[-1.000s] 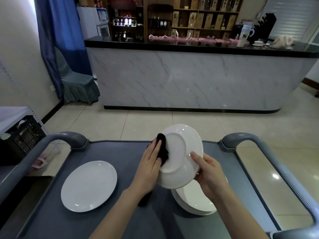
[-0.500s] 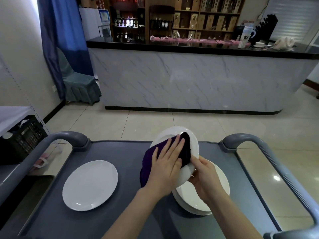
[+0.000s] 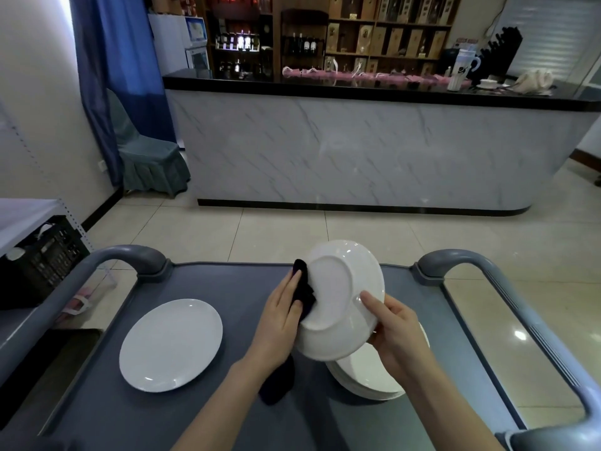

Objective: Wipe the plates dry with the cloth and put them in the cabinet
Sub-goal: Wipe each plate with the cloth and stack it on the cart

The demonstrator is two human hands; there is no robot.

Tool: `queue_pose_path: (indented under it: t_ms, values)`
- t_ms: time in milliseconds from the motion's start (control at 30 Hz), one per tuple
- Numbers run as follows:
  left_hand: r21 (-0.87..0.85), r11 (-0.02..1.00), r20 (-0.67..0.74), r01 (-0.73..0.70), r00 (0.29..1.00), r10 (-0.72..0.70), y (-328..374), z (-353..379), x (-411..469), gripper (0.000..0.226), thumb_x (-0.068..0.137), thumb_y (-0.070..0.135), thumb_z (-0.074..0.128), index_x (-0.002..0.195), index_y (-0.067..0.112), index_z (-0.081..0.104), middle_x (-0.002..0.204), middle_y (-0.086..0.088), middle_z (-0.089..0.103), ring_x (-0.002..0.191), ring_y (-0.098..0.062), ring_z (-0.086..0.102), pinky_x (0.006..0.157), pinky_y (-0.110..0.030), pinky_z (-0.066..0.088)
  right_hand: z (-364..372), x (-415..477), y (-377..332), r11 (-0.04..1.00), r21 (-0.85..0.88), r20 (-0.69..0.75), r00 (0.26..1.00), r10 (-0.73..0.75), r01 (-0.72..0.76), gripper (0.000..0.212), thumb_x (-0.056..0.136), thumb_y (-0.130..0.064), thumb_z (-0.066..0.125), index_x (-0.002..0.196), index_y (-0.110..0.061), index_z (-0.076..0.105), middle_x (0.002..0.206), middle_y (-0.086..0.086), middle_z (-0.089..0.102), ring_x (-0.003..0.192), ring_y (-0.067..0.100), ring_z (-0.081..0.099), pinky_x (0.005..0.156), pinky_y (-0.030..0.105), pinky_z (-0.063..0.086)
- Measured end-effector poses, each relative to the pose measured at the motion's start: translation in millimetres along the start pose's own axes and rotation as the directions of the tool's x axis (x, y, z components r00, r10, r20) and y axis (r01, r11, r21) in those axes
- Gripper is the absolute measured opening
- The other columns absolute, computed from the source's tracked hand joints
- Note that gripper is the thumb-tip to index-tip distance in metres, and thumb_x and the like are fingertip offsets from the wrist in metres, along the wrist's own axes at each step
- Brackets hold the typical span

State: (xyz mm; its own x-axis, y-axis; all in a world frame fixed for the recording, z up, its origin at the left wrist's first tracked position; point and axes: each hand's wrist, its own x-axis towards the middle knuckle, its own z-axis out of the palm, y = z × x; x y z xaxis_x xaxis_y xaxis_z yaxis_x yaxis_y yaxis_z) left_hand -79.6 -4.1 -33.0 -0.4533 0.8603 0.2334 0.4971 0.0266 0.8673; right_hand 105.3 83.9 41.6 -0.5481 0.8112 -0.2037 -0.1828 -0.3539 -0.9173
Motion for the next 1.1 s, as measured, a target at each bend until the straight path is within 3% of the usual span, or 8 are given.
queue_pose_path:
  t_ms: [133,400,533,667,800,900,1033,1100]
  values:
    - [-0.049,0.999,-0.031,0.016,0.999,-0.018,3,9,-26,0.055,0.104,0.02,0.032,0.154,0.036,0.018,0.161,0.024,0.014,0.148,0.002,0.011,0.124,-0.031,0.013,6,8,-3,0.999,0.027,-0.009,1.0,-0.03,0.03,0.015,0.085,-0.022,0.069,0.087,-0.012,0.081,0.09,0.011,0.076,0.071,0.019,0.07,0.057,0.029,0.056]
    - [0.1,0.993,0.074,0.058,0.995,-0.066,-8,19,-48,0.065,0.104,0.024,0.039,0.153,0.044,0.001,0.161,0.028,0.0,0.146,0.009,0.002,0.119,-0.016,0.009,17,26,-9,0.99,-0.082,0.036,0.993,-0.113,0.115,0.018,0.095,-0.017,0.064,0.089,-0.018,0.08,0.095,0.007,0.077,0.081,0.017,0.071,0.063,0.03,0.057]
    - [0.093,0.97,0.101,0.226,0.967,-0.235,-25,5,-48,0.059,0.105,0.032,0.039,0.155,0.039,0.009,0.16,0.019,0.018,0.145,0.002,0.02,0.115,-0.018,0.019,20,31,-10,0.975,-0.164,0.117,0.985,-0.129,0.148,0.015,0.093,-0.02,0.065,0.092,-0.02,0.08,0.092,0.005,0.076,0.082,0.018,0.07,0.065,0.031,0.057]
    - [-0.074,0.92,-0.091,0.385,0.916,-0.39,-25,-26,-40,0.045,0.104,0.032,0.044,0.148,0.03,0.038,0.146,0.007,0.048,0.129,-0.007,0.047,0.098,-0.013,0.037,29,34,-4,0.91,-0.342,0.24,0.958,-0.155,0.233,0.015,0.096,-0.018,0.064,0.092,-0.015,0.078,0.085,0.012,0.072,0.079,0.018,0.063,0.068,0.04,0.048]
    - [-0.413,0.842,-0.323,0.348,0.808,-0.492,-6,-61,-38,0.022,0.104,0.029,0.043,0.121,0.035,0.056,0.119,0.001,0.068,0.106,-0.013,0.066,0.082,-0.026,0.052,47,34,6,0.674,-0.584,0.423,0.878,-0.223,0.452,0.016,0.097,-0.019,0.063,0.095,-0.008,0.074,0.085,0.019,0.068,0.072,0.024,0.058,0.067,0.033,0.045]
    - [-0.663,0.717,-0.357,0.218,0.749,-0.558,16,-82,-44,0.021,0.104,0.032,0.045,0.118,0.03,0.06,0.101,-0.004,0.075,0.091,-0.021,0.074,0.066,-0.028,0.058,63,31,17,0.454,-0.667,0.582,0.793,-0.178,0.591,0.018,0.099,-0.025,0.061,0.109,-0.018,0.074,0.084,0.007,0.071,0.077,0.027,0.063,0.073,0.034,0.048]
    - [-0.72,0.658,-0.394,0.221,0.65,-0.65,29,-96,-60,0.024,0.096,0.031,0.061,0.116,0.019,0.064,0.097,-0.009,0.075,0.085,-0.024,0.075,0.063,-0.035,0.06,82,25,36,0.047,-0.636,0.769,0.638,-0.044,0.77,0.031,0.103,-0.033,0.049,0.131,-0.038,0.061,0.12,-0.008,0.071,0.106,0.021,0.065,0.087,0.031,0.049]
    - [-0.728,0.641,-0.418,0.244,0.582,-0.697,27,-99,-72,0.028,0.092,0.019,0.067,0.119,0.013,0.062,0.103,-0.013,0.073,0.082,-0.024,0.075,0.062,-0.034,0.06,90,23,45,-0.059,-0.553,0.832,0.555,0.011,0.831,0.036,0.104,-0.031,0.044,0.138,-0.036,0.054,0.133,-0.007,0.064,0.12,0.02,0.059,0.095,0.036,0.048]
